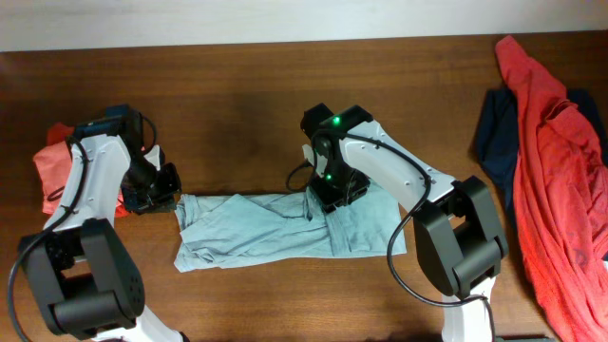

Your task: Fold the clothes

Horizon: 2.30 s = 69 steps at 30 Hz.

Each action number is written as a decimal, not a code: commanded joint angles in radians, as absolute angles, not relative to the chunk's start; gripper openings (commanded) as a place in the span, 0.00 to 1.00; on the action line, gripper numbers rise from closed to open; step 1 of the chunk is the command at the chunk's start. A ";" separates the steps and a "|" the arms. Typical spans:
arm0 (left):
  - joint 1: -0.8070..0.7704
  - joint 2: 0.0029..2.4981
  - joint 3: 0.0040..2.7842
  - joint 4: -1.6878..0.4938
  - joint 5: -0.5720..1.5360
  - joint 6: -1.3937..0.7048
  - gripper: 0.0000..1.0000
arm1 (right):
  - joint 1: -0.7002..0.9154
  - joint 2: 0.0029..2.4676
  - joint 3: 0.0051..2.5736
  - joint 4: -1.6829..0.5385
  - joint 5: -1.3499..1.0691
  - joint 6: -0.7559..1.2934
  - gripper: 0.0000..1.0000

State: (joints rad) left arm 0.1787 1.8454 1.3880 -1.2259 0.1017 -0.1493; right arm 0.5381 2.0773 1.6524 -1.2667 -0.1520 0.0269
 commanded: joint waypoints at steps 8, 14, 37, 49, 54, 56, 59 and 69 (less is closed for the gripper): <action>0.176 1.819 1.405 -1.227 0.109 -0.133 0.11 | 0.451 2.054 1.686 -1.275 -0.010 0.176 0.48; 0.176 1.819 1.405 -1.227 0.109 -0.133 0.11 | 0.385 2.054 1.686 -1.287 -0.010 0.204 0.38; 0.176 1.819 1.405 -1.243 0.109 -0.133 0.11 | 0.657 2.056 1.549 -1.140 -0.214 0.072 0.36; 0.176 1.819 1.402 -1.267 0.111 -0.119 0.28 | 0.586 1.946 1.610 -1.195 -0.078 0.094 0.31; 0.176 1.819 1.385 -1.263 0.112 -0.082 0.45 | 0.469 1.825 1.613 -1.237 -0.067 0.094 0.40; 0.176 1.819 1.365 -1.245 0.112 -0.060 0.52 | 0.421 1.793 1.612 -1.264 -0.067 0.093 0.42; 0.176 1.819 1.316 -1.204 0.112 -0.050 0.56 | 0.356 1.771 1.612 -1.311 -0.067 0.093 0.45; 0.176 1.819 1.119 -1.027 0.153 0.036 0.57 | 0.235 1.773 1.609 -1.362 -0.066 0.093 0.45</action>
State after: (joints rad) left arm 0.1787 1.8435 1.1572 -1.0477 0.1120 -0.0132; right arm 0.2615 1.7737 1.6028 -1.3586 -0.0784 0.0940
